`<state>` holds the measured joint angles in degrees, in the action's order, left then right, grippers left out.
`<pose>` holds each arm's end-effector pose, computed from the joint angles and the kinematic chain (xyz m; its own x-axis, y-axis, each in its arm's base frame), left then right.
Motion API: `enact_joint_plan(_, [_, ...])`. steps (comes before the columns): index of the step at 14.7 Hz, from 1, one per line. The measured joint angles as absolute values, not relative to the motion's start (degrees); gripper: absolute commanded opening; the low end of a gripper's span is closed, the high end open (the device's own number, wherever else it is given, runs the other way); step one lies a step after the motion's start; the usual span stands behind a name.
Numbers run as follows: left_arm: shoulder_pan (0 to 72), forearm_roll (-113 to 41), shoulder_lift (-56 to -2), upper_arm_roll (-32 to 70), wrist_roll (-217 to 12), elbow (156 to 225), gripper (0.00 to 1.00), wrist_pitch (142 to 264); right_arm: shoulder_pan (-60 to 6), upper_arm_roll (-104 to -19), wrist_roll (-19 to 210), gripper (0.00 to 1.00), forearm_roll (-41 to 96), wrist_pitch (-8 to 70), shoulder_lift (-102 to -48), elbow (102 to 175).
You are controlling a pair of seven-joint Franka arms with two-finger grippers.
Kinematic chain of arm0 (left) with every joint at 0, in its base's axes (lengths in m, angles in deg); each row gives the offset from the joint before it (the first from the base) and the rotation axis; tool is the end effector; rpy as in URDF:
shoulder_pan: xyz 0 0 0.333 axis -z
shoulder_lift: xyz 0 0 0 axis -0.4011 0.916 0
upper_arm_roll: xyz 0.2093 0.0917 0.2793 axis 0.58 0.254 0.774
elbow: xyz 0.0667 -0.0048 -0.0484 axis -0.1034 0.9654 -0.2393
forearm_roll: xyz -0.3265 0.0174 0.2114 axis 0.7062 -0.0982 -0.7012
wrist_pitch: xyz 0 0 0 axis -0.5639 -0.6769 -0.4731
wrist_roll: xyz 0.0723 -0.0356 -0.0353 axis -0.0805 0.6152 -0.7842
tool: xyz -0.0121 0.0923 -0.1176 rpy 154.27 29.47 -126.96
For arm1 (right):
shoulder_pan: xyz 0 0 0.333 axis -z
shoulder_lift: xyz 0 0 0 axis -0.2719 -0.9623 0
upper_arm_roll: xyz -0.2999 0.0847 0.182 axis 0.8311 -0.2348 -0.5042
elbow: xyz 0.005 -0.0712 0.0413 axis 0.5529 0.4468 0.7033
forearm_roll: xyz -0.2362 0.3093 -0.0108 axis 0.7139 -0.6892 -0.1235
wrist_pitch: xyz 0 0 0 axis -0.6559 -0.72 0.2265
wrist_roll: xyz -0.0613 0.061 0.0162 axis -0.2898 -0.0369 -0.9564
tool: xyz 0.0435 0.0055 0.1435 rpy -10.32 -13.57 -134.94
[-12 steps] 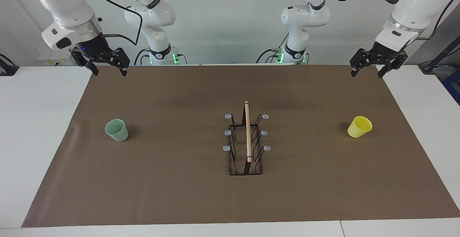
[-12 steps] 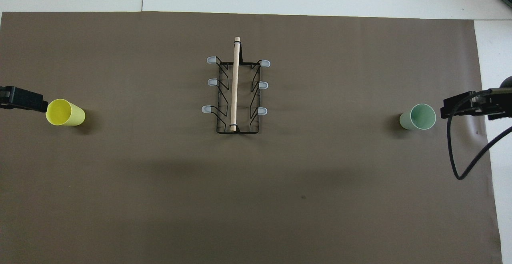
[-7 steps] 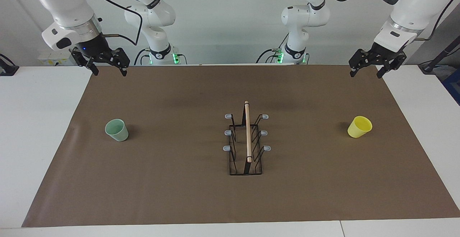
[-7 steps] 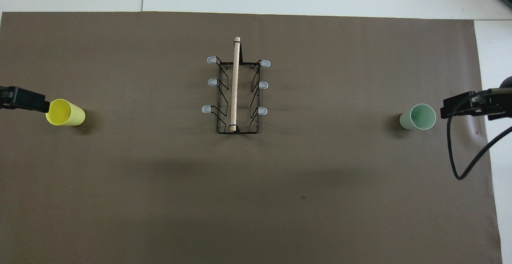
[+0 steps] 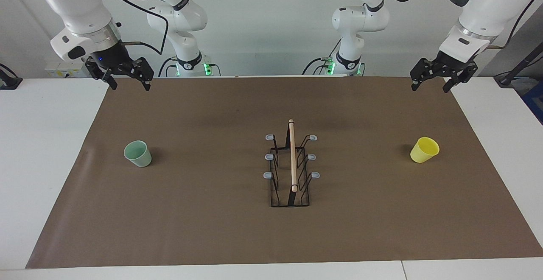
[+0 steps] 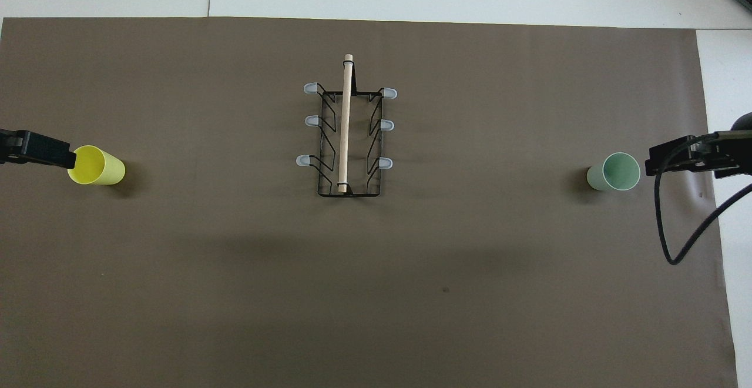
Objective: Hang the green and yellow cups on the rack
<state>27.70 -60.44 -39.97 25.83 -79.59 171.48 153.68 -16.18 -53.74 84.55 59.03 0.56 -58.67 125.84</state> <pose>0.5450 -0.0058 0.6273 0.9901 -0.1404 -0.0081 -0.1403 -0.9900 0.0148 0.5366 -0.0056 0.6264 0.9973 -0.0573 -0.0462 -0.0567 -0.9983 0.0144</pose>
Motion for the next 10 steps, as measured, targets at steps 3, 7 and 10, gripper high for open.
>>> enact_joint_plan(3, [27.6,-60.4,-40.0,26.3,-80.0,171.7,1.00,153.8,-16.2,-53.7,84.5,1.00,59.0,0.7,-58.7,125.9])
enact_joint_plan(7, [27.6,-60.4,-39.1,27.6,-80.3,171.4,1.00,153.9,-17.0,-54.1,84.3,1.00,58.8,0.7,-58.6,127.4])
enact_joint_plan(10, [27.5,-59.5,-34.9,31.1,-80.4,167.9,1.00,153.9,-16.3,-54.1,85.2,1.00,60.1,3.3,-60.9,129.1])
